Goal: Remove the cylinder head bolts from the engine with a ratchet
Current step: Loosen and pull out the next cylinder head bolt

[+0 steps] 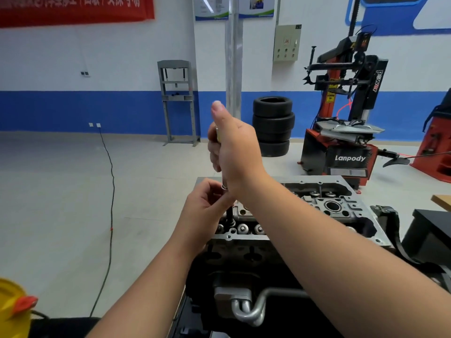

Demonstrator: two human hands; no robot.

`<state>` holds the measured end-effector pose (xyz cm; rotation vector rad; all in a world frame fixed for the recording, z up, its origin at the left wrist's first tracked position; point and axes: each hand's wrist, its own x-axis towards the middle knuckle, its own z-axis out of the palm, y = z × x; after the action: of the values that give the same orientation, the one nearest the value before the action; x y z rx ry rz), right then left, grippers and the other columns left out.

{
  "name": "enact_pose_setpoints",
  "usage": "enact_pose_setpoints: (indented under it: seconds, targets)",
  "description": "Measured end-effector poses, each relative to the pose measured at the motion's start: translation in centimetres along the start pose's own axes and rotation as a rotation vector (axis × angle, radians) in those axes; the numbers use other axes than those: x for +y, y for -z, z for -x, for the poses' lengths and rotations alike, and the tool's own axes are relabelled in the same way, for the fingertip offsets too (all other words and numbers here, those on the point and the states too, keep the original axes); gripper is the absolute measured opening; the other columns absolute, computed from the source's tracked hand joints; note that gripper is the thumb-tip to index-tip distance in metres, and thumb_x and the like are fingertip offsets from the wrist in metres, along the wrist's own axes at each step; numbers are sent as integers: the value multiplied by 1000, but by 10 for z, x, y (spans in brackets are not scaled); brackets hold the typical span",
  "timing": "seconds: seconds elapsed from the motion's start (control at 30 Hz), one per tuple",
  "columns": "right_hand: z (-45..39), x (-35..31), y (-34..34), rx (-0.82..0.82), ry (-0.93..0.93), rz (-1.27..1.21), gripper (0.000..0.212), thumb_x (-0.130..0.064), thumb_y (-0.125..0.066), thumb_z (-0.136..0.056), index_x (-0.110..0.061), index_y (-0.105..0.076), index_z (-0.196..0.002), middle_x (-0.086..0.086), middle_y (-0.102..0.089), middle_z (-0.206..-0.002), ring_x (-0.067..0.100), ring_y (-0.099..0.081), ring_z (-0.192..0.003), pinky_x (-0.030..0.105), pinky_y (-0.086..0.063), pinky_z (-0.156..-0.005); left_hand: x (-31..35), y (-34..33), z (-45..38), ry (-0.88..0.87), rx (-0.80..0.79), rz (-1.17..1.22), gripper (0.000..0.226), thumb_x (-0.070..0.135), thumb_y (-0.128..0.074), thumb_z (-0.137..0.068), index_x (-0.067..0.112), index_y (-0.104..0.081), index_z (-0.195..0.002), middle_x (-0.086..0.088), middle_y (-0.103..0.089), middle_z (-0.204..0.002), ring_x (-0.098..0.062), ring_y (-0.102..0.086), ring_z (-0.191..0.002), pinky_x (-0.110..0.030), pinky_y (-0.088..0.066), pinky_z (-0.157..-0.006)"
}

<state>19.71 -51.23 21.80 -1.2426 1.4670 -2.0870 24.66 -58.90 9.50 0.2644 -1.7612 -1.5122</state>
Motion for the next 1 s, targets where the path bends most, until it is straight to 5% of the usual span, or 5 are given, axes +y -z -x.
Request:
enact_pose_setpoints:
  seconds: [0.17,0.4,0.67,0.9,1.0]
  targets:
    - [-12,-7,11,-137,-129,-2,31,-30,-52,-101,-17,-42,-75,-2,-38,-54,15,-30,-47,30,-28,-49,1,5,2,1,-101,0,34,62,-53,-90,39,-74,-103,2,-77,-102,-17,-74,-97,-39,-53,-86]
    - [-4,4,-3,42,-65,151,41,-41,-53,-99,-6,-65,-82,-4,-52,-60,13,-45,-59,36,-41,-61,1,0,0,-54,26,8,15,58,-74,-75,45,-69,-80,12,-70,-73,-2,-59,-65,-18,-48,-60]
    - [-6,2,6,-184,-127,-63,36,-41,-51,-94,-15,-48,-69,-5,-33,-48,13,-25,-45,24,-24,-45,2,4,3,-9,-114,-34,34,64,-52,-92,38,-74,-97,5,-75,-91,-31,-72,-100,-67,-51,-93]
    - [1,5,-5,62,14,92,33,-35,-48,-99,-16,-59,-75,-9,-56,-56,13,-48,-57,37,-42,-60,1,-3,-2,-34,24,-18,12,55,-72,-75,44,-66,-76,13,-68,-68,-2,-54,-59,-20,-44,-56]
    - [0,5,-4,59,-12,6,40,-41,-43,-91,-18,-52,-59,-6,-42,-48,13,-35,-47,33,-30,-52,-1,2,0,-35,-52,8,17,58,-72,-80,43,-71,-88,10,-71,-79,-9,-60,-71,-29,-46,-65]
